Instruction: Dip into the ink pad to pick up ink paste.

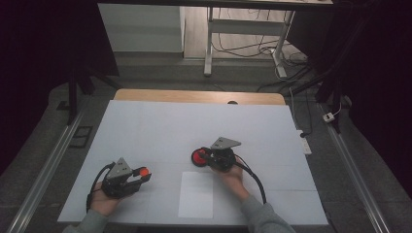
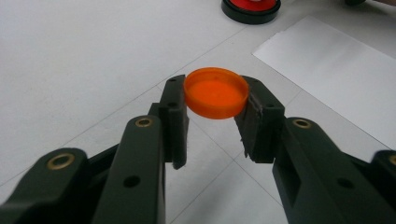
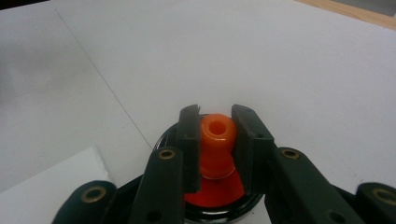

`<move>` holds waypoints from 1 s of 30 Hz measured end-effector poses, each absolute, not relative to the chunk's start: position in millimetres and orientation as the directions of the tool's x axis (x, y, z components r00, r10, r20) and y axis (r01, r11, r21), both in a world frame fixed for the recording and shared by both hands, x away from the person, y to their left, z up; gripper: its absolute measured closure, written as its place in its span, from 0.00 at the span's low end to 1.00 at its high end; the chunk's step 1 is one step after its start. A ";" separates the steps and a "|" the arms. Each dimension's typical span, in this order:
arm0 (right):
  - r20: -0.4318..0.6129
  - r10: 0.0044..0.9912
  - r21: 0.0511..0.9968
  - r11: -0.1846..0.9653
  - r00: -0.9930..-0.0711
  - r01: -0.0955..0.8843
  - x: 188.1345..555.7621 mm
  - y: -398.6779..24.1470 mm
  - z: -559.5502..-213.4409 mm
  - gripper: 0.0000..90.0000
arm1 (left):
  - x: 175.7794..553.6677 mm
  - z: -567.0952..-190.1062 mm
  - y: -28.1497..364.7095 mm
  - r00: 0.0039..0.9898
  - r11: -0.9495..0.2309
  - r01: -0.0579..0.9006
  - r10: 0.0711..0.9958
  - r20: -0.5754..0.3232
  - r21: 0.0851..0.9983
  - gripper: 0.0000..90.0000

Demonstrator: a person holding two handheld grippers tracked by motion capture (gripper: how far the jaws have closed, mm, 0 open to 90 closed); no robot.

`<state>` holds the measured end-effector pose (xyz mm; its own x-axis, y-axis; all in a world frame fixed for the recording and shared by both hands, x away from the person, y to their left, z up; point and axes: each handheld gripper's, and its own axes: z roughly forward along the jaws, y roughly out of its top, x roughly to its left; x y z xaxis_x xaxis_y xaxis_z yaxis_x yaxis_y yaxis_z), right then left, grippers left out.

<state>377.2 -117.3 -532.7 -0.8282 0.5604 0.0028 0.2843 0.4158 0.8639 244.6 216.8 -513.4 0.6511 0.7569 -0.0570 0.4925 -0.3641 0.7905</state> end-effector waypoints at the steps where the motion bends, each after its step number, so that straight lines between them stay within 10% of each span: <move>1: 0.006 0.560 0.865 0.413 -0.828 0.286 377.3 -117.5 -532.9 0.81 | 244.5 -513.3 216.9 0.651 -0.364 0.493 0.757 -0.057 0.791 0.72; 30: 0.095 0.557 0.896 0.313 -0.825 0.314 378.8 -130.4 -509.3 0.81 | 245.8 -512.9 219.9 0.644 -0.358 0.493 0.763 -0.055 0.793 0.72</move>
<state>378.8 -130.4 -509.3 -0.8249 0.5573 0.0949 0.3145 0.3128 0.8963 245.8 219.9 -512.9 0.6439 0.7631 -0.0553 0.4929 -0.3584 0.7929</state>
